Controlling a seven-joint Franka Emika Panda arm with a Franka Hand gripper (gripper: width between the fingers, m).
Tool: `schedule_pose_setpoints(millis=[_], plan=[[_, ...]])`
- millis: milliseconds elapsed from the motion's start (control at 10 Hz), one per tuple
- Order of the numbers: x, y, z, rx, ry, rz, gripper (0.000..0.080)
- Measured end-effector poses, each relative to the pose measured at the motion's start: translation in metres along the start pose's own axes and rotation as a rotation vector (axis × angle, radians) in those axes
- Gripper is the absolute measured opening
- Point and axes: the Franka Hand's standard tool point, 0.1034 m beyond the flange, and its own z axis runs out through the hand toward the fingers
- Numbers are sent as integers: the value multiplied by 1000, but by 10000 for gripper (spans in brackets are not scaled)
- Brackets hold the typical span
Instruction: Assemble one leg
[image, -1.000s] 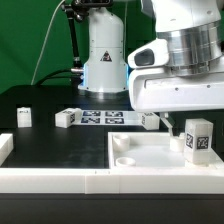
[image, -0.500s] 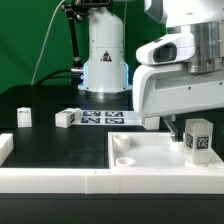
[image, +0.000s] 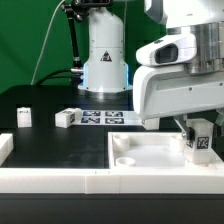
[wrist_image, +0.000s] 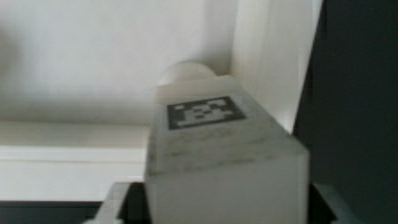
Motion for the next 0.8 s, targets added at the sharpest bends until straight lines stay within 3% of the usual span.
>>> schedule_pose_setpoints(millis=[400, 800], plan=[[-1, 2, 0, -1, -2, 160, 298], [-1, 7, 1, -26, 36, 642, 298]])
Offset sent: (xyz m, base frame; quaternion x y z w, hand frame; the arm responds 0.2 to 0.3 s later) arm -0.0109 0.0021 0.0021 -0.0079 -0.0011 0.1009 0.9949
